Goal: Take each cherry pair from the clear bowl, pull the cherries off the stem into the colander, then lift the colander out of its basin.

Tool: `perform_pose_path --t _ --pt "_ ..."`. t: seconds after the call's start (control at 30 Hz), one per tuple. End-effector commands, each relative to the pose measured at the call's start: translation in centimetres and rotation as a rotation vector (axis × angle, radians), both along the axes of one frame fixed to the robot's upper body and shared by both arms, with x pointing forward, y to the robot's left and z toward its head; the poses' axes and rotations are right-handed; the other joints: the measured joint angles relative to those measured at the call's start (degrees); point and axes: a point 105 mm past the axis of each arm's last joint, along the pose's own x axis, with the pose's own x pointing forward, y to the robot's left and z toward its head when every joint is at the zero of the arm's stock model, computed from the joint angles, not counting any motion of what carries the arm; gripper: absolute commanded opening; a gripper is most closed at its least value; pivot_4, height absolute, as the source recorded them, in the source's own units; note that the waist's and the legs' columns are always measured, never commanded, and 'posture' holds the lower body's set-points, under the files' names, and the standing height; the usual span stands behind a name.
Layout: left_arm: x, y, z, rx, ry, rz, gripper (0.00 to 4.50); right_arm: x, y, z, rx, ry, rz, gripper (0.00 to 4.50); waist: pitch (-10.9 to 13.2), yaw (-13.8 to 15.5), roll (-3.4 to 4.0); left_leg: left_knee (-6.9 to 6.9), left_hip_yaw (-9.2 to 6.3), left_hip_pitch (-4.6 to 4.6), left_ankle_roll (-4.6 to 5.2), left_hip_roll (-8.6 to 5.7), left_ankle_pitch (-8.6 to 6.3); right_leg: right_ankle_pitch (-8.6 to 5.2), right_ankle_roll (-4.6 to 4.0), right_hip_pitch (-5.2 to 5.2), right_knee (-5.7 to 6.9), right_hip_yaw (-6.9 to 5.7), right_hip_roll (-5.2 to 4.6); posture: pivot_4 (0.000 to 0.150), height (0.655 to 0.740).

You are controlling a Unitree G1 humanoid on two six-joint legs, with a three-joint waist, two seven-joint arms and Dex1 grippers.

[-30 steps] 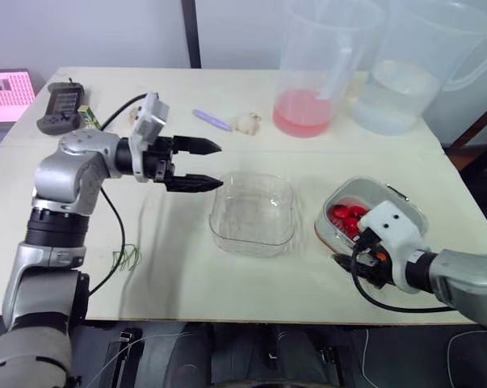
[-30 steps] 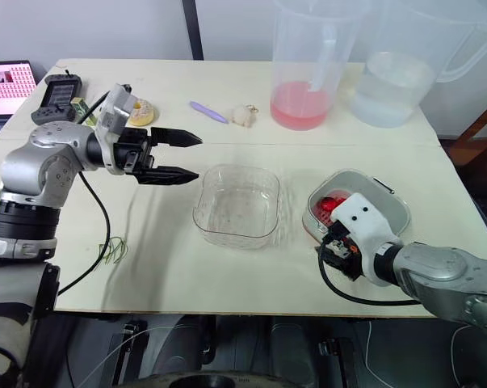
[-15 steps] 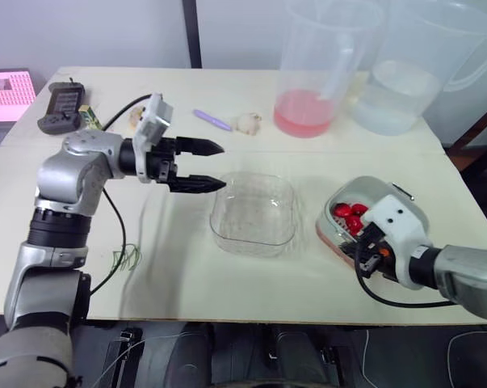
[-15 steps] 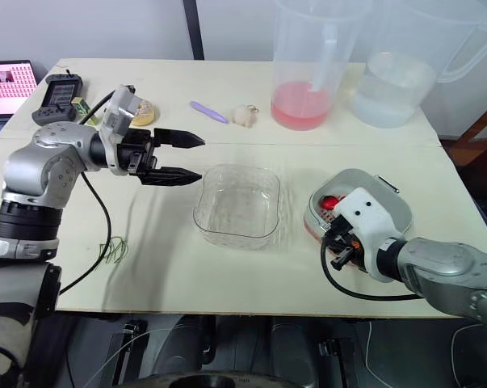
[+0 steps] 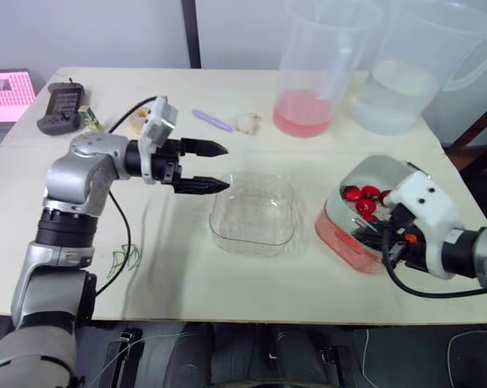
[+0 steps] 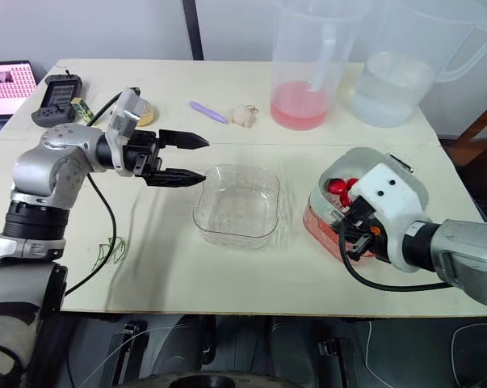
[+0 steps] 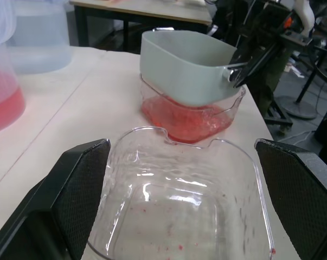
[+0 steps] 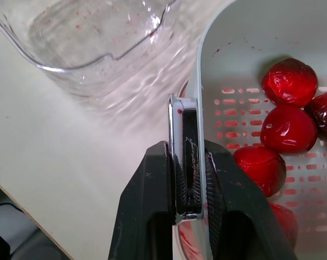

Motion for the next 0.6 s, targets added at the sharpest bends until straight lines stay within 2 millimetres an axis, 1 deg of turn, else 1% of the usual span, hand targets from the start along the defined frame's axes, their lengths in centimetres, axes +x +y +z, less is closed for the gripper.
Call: perform_pose_path --t 0.03,0.13,0.23,0.4,0.5,0.6 --pt "-0.11 -0.03 0.80 -0.014 -0.040 -0.011 4.50 0.09 -0.01 1.72 -0.005 -0.053 0.002 0.23 0.00 0.02 0.00 0.00 0.00 0.00 0.00 0.00 0.00 0.00 0.00 0.00 0.00 0.00 0.00 0.150 0.7400" --pt "-0.11 -0.02 0.84 -0.017 -0.041 -0.013 4.50 0.03 0.14 1.87 0.009 -0.049 0.005 0.23 0.00 0.01 0.00 0.00 0.00 0.00 0.00 0.00 0.00 0.00 0.00 0.00 0.00 0.00 0.00 0.150 0.7400" --pt "-0.31 0.07 0.94 -0.032 -0.058 -0.026 4.50 -0.12 0.14 1.25 0.001 -0.027 0.005 0.23 0.00 0.06 0.00 0.00 0.00 0.00 0.00 0.00 0.00 0.00 0.00 0.00 0.00 0.00 0.00 0.150 0.7400" --pt "-0.55 0.20 1.61 -0.089 -0.100 -0.036 4.50 -0.31 0.08 1.34 -0.015 -0.021 0.011 0.23 0.00 0.07 0.00 0.00 0.00 0.00 0.00 0.00 0.00 0.00 0.00 0.00 0.00 0.00 0.00 0.150 0.7400" --pt "-0.58 0.28 1.72 -0.095 -0.108 -0.036 4.50 -0.38 0.29 2.12 0.011 -0.031 0.018 0.23 0.00 0.03 0.01 0.00 0.00 0.00 0.00 0.00 0.00 0.00 0.00 0.00 0.00 0.00 0.00 0.150 0.7400" --pt "-0.68 0.24 1.77 -0.102 -0.109 -0.042 4.50 -0.70 0.39 1.71 0.002 -0.008 0.024 0.23 -0.01 0.09 0.00 0.00 0.00 0.00 0.00 0.00 0.00 0.00 0.00 0.00 0.01 0.00 0.00 0.150 0.7400"
